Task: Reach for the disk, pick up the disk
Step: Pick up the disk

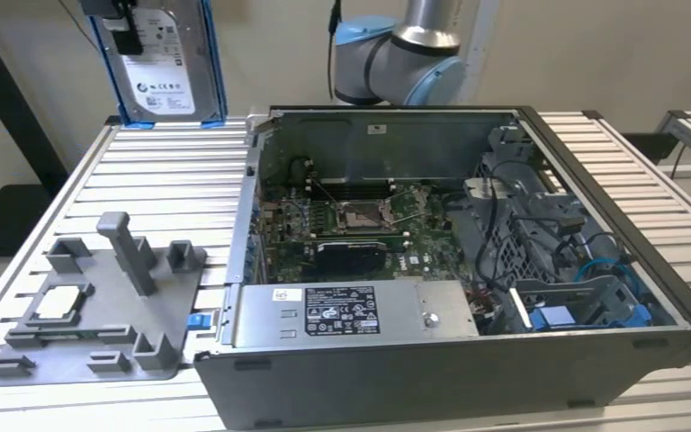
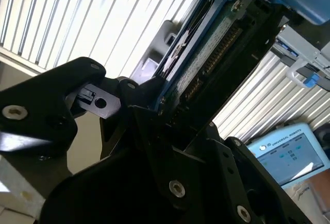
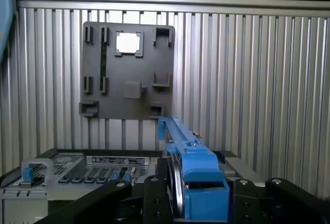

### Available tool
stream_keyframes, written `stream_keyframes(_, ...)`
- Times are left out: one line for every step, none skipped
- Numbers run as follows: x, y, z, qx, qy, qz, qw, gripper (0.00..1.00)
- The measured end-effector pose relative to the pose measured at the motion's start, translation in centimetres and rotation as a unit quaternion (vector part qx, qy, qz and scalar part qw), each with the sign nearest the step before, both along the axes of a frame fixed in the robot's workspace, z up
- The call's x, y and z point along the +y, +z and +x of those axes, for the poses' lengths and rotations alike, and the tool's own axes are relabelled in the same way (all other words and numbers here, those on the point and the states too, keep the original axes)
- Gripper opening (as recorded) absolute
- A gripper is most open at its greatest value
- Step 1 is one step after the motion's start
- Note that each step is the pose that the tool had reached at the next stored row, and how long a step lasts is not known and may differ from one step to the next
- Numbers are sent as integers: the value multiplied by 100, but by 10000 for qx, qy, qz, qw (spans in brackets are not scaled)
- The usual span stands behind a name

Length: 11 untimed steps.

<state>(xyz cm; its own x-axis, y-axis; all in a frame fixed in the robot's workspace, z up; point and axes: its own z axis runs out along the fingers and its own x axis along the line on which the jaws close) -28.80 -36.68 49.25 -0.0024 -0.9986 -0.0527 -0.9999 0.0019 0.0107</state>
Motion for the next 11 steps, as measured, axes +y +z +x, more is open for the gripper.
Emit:
stream_keyframes(0,0,28,0,0,0,10000,0)
stream_keyframes(0,-1,67,-1,0,1,10000,0)
stream_keyframes(0,-1,114,0,0,0,10000,0)
stream_keyframes(0,0,156,0,0,0,10000,0)
stream_keyframes(0,0,198,0,0,0,10000,0)
stream_keyframes(0,0,241,0,0,0,10000,0)
stream_keyframes(0,-1,287,2,0,0,10000,0)
stream_keyframes(0,0,326,5,0,0,10000,0)
stream_keyframes(0,-1,359,7,0,0,10000,0)
stream_keyframes(0,0,399,11,0,0,10000,0)
stream_keyframes(0,0,452,16,0,0,10000,0)
